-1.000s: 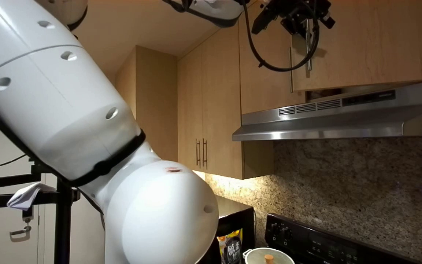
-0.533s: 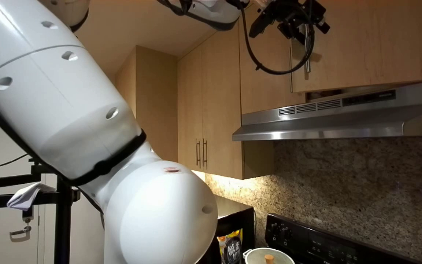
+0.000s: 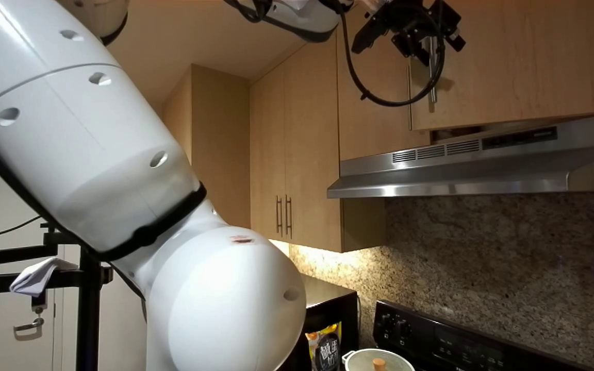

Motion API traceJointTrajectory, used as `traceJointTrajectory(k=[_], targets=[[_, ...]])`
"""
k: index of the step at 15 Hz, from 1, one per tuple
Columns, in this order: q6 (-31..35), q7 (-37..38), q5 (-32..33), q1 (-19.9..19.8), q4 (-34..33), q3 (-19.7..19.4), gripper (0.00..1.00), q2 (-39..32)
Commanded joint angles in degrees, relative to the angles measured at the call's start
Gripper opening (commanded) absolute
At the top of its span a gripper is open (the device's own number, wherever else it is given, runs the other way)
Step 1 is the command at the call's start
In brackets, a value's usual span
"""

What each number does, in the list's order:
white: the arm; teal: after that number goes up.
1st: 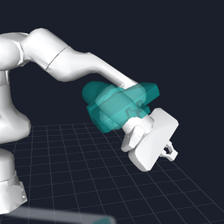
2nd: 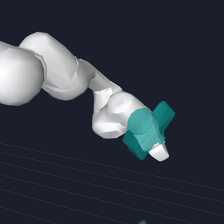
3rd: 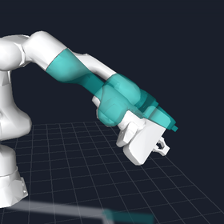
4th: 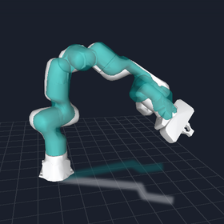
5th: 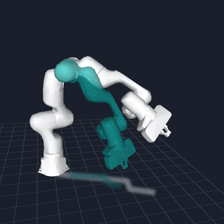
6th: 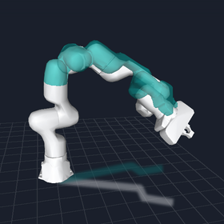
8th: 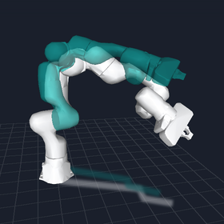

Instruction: Open the right door of the cabinet

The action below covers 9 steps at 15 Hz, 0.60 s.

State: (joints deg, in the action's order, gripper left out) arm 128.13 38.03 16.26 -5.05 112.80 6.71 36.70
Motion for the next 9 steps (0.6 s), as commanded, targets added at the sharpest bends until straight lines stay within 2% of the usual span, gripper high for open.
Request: traceJointTrajectory(k=[1,9], targets=[[-1.33,-3.67,-1.05,-2.30,0.09,-0.82,1.00,0.39],[-2.83,-8.50,-0.93,-3.00,0.02,-2.37,1.00,1.89]])
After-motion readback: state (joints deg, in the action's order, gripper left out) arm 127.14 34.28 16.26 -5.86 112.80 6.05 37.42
